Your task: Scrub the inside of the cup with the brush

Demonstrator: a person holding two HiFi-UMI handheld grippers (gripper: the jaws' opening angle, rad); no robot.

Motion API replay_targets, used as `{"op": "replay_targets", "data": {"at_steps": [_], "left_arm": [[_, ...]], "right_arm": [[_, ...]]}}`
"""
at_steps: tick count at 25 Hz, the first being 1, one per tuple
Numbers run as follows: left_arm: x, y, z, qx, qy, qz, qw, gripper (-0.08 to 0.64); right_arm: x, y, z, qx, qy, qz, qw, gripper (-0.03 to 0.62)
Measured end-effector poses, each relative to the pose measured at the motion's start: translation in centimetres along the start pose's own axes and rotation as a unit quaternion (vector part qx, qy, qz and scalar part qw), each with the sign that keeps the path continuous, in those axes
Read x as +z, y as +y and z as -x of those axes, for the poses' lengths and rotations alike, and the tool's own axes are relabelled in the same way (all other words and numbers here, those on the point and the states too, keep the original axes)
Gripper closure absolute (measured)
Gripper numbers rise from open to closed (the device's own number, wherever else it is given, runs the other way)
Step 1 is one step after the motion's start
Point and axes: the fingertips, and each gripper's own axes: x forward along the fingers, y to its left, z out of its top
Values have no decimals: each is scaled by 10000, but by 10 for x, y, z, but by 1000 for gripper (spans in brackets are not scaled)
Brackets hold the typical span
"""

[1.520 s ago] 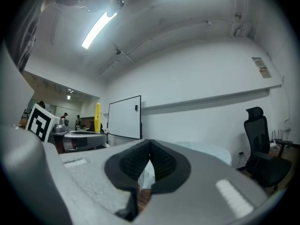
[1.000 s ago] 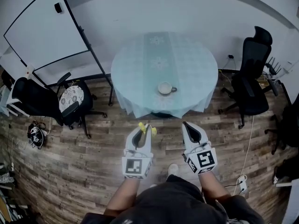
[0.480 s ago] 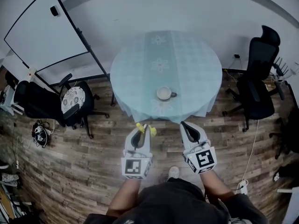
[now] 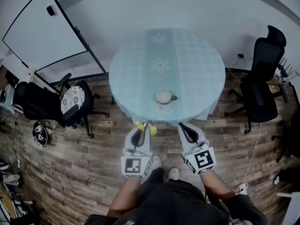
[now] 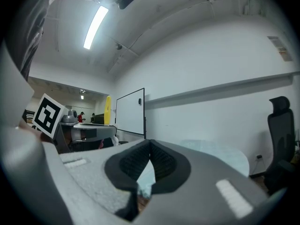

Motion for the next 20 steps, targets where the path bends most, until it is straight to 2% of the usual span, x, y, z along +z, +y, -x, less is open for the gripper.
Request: {"op": "replay_targets", "data": {"at_steps": [7, 20], "left_arm": [[-4, 25, -53, -80, -163, 173, 9997, 523], [-12, 105, -171, -529, -148, 315, 9980, 522]], "right_arm": [[-2, -21, -52, 92, 109, -25, 9999, 591], [15, -71, -178, -435, 173, 61, 9989, 591]]}}
